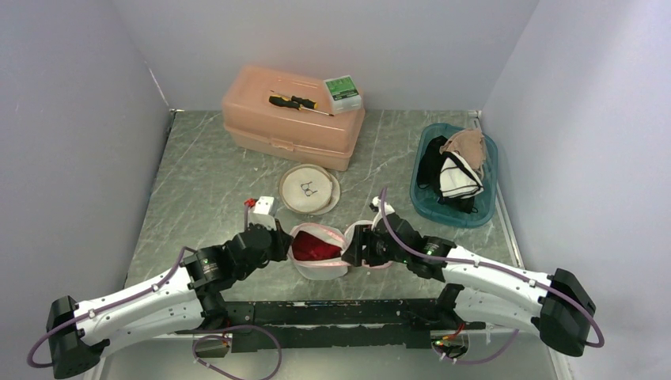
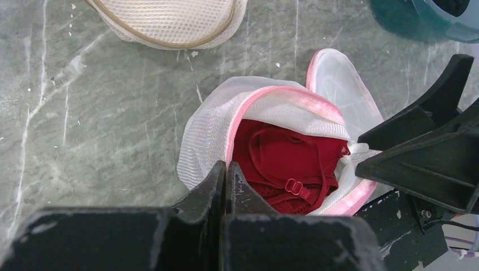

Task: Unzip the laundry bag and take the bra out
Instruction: Open the laundry bag at the center of the board, then pick up the bra from the laundry bag.

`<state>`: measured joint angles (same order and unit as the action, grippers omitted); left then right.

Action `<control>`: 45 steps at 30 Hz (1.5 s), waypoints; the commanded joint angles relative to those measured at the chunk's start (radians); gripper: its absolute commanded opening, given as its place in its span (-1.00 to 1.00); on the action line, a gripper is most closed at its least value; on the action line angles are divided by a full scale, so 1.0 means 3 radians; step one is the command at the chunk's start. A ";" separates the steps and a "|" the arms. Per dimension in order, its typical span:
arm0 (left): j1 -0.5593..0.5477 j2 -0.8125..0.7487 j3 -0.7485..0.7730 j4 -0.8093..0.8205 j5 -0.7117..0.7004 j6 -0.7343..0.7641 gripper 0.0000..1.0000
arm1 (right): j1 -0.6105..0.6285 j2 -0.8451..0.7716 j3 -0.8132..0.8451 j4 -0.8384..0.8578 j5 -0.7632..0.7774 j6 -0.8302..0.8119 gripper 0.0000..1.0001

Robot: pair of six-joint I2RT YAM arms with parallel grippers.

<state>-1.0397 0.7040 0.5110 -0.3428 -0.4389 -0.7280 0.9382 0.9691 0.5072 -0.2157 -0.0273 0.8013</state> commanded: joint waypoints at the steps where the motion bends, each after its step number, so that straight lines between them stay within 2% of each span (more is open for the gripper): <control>1: -0.0012 -0.0010 0.0045 0.0001 0.0066 -0.0061 -0.95 | -0.0006 -0.0078 -0.0092 0.0114 0.0083 0.0160 0.31; 3: -0.0014 -0.0031 0.0038 -0.0021 0.0074 -0.0072 -0.95 | -0.0003 -0.0032 -0.0122 0.0131 0.0083 0.0157 0.29; 5: -0.0015 -0.0048 0.0015 -0.0014 0.0084 -0.0088 -0.95 | -0.0004 0.0060 -0.0163 0.0239 -0.0042 0.0147 0.12; 9: -0.0015 -0.0066 -0.0006 -0.0017 0.0102 -0.0114 -0.95 | -0.0008 0.0163 -0.0181 0.0450 -0.0162 0.0169 -0.36; 13: -0.0012 -0.0112 0.0021 -0.0075 0.0085 -0.0116 -0.95 | -0.0003 -0.0063 -0.0075 0.0320 0.0170 0.0059 -1.00; 16: -0.0015 -0.0195 0.0085 -0.0048 0.0007 -0.0034 -0.95 | -0.0001 -0.0272 0.0241 0.0045 0.0511 -0.0296 -1.00; 19: -0.0011 -0.0254 0.0247 0.0200 -0.0120 0.0242 -0.95 | 0.0000 -0.0347 0.0855 -0.0304 0.0876 -0.0919 -1.00; 22: -0.0015 -0.0214 0.0545 0.0502 -0.0160 0.0633 -0.95 | 0.0017 -0.0305 0.1446 -0.0474 0.1019 -0.1389 -1.00; 25: -0.0013 -0.0098 0.0768 0.0497 -0.0201 0.0804 -0.95 | 0.0022 -0.0242 0.1564 -0.0523 0.1039 -0.1512 -1.00; 29: -0.0014 0.0003 0.0603 0.0312 -0.0243 0.0540 -0.95 | 0.0020 -0.0297 0.1012 -0.0396 0.1016 -0.1282 -1.00; 35: -0.0015 -0.0054 -0.0227 0.0521 -0.0101 -0.0052 -0.95 | 0.0021 -0.0812 -0.0307 0.0225 0.1059 -0.0837 -1.00; 39: -0.0014 -0.0048 -0.0578 0.0791 0.0036 -0.0285 -0.95 | 0.0026 -0.0958 -0.0576 0.0246 0.1029 -0.0648 -1.00; 43: -0.0012 0.0064 -0.0570 0.0889 0.0146 -0.0298 -0.95 | 0.0040 -0.1025 -0.0626 0.0123 0.0992 -0.0558 -1.00; 44: -0.0012 0.0115 -0.0537 0.0904 0.0186 -0.0271 -0.95 | 0.0040 -0.1040 -0.0617 0.0067 0.0991 -0.0532 -0.74; 45: -0.0012 0.0169 -0.0502 0.0903 0.0230 -0.0250 -0.95 | 0.0048 -0.1068 -0.0594 0.0001 0.1006 -0.0518 -0.38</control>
<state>-1.0492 0.7151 0.3164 -0.1364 -0.3977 -0.7902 0.9539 0.6712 0.3294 -0.1810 0.2317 0.6094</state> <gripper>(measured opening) 0.036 0.072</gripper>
